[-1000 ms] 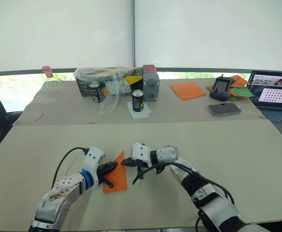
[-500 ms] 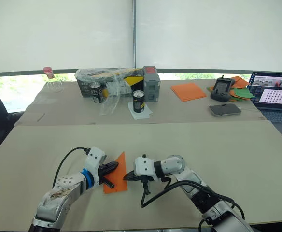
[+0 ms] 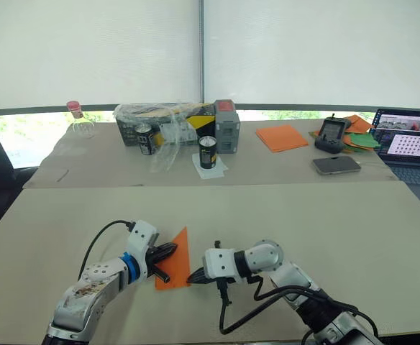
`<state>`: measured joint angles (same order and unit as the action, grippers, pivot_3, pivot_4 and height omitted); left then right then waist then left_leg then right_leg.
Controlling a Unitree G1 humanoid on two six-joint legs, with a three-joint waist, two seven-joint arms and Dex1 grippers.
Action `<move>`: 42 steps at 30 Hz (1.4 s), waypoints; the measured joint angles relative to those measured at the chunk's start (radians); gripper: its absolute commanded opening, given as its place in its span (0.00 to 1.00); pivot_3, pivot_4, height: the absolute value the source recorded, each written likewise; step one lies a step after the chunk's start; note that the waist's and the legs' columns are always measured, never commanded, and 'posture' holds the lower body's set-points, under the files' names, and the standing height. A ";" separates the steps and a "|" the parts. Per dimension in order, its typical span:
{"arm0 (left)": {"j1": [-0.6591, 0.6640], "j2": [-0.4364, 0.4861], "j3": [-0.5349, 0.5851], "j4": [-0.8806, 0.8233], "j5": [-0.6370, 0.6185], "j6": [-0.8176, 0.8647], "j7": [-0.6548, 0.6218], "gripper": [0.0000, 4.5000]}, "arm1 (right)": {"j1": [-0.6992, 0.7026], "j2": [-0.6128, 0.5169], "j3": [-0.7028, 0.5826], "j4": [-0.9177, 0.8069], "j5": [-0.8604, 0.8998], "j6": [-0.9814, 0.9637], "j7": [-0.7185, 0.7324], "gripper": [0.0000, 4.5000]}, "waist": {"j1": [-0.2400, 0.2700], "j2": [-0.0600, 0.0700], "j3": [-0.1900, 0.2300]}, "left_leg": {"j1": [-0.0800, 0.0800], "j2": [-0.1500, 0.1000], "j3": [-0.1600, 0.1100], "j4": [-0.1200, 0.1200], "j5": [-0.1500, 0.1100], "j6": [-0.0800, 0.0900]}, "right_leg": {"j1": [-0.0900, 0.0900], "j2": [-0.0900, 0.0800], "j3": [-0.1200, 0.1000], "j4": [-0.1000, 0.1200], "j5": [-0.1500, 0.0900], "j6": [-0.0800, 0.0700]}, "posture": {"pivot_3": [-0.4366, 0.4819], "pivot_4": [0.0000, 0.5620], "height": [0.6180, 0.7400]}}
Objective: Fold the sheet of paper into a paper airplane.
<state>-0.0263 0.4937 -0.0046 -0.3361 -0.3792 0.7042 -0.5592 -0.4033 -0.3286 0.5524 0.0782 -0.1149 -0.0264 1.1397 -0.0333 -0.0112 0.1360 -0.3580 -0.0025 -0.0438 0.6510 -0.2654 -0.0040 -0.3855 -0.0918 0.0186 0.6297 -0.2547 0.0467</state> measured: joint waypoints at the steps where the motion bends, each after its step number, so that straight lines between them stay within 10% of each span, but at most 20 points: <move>1: 0.000 0.000 -0.001 0.000 0.000 -0.001 -0.001 0.01 | 0.000 -0.007 0.006 -0.009 0.000 0.001 0.000 0.00 | 0.001 0.000 0.000 | 0.000 0.000 0.000 0.000 0.000 0.000 | 0.000 0.000 0.000 0.000 0.000 0.000 | 0.48 0.27 1.00; 17: -0.020 -0.012 -0.018 0.023 0.000 -0.014 -0.003 0.01 | -0.052 -0.162 0.000 -0.168 0.107 0.246 0.125 0.00 | 0.021 -0.002 0.001 | -0.001 0.000 0.000 0.000 0.000 0.000 | -0.001 0.000 0.000 -0.001 0.000 0.000 | 0.48 0.27 1.00; 42: -0.155 -0.069 -0.032 0.184 -0.010 -0.030 -0.027 0.01 | -0.181 0.064 0.059 -0.004 0.038 0.416 -0.074 0.00 | 0.022 -0.003 0.001 | -0.002 -0.001 -0.003 0.002 0.001 -0.001 | -0.001 0.000 -0.003 0.002 0.000 -0.001 | 0.48 0.27 1.00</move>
<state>-0.1815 0.4251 -0.0365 -0.1524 -0.3890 0.6742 -0.5864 -0.5845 -0.2649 0.6119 0.0738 -0.0767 0.3893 1.0655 -0.0112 -0.0140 0.1372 -0.3603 -0.0031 -0.0463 0.6530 -0.2644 -0.0052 -0.3864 -0.0915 0.0158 0.6315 -0.2547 0.0460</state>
